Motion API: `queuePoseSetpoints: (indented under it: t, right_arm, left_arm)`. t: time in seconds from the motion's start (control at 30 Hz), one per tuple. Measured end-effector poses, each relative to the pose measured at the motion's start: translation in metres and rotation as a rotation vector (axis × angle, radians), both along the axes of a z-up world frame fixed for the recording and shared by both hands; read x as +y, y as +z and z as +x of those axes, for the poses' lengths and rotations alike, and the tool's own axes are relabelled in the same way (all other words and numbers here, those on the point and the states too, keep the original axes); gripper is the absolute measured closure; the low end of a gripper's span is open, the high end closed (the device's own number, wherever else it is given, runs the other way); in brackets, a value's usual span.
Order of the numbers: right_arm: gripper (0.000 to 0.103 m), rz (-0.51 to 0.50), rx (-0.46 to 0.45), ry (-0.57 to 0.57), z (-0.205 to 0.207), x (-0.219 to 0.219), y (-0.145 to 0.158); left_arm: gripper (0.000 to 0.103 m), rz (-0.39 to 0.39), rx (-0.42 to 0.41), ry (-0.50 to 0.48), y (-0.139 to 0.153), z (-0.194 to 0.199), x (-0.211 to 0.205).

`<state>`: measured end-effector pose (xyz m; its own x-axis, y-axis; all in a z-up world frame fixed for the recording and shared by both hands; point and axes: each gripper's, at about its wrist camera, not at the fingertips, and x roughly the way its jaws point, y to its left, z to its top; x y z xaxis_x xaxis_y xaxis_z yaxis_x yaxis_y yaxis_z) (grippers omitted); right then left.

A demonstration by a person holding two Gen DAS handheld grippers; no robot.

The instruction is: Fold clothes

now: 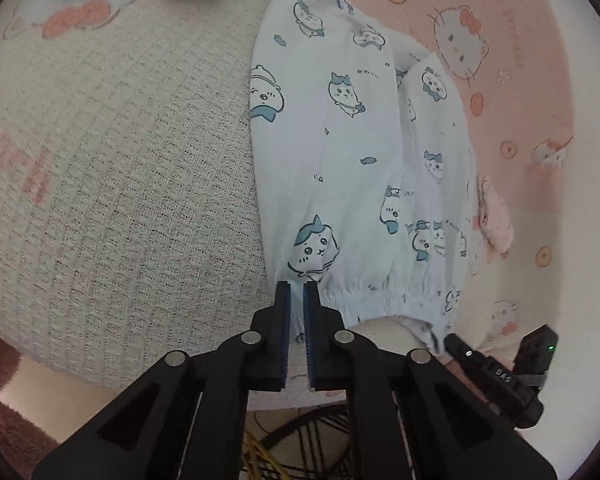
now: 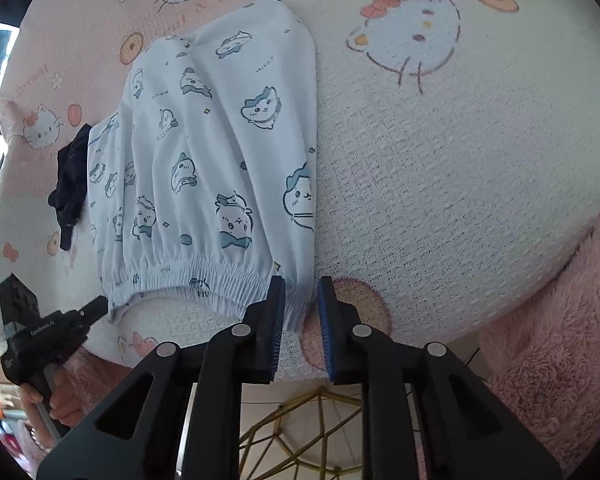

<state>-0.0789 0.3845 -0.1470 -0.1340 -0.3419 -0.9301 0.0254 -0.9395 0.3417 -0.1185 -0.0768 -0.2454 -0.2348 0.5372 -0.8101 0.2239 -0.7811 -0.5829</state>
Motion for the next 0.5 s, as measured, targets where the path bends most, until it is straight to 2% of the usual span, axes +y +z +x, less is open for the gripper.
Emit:
queuePoseSetpoints:
  t: [0.07, 0.13, 0.17, 0.27, 0.33, 0.43, 0.5]
  right_arm:
    - [0.079, -0.061, -0.045, -0.031, 0.001, 0.007, -0.007]
    - [0.079, -0.124, -0.079, -0.035, 0.004, 0.01, -0.013]
    - [0.079, -0.126, -0.078, -0.031, 0.004, 0.007, -0.014]
    - [0.081, -0.118, -0.066, -0.032, 0.006, 0.002, -0.017]
    - [0.083, -0.1, -0.048, -0.054, 0.007, 0.004, -0.015]
    - [0.081, -0.01, -0.006, -0.091, -0.008, -0.003, -0.026]
    - [0.079, -0.085, -0.068, -0.09, -0.011, -0.002, -0.038]
  left_arm:
    - [0.081, 0.06, -0.004, 0.013, -0.001, 0.0, -0.006]
    - [0.057, 0.118, 0.0, 0.025, -0.002, 0.0, 0.002]
    - [0.055, 0.125, -0.001, 0.027, -0.003, -0.001, 0.005]
    - [0.058, 0.028, -0.021, 0.009, -0.001, 0.001, 0.009]
    - [0.058, 0.009, -0.035, 0.007, 0.002, 0.01, 0.006]
    - [0.058, 0.031, -0.02, -0.003, 0.001, 0.016, 0.007]
    - [0.058, 0.05, -0.006, -0.016, 0.0, 0.013, 0.01]
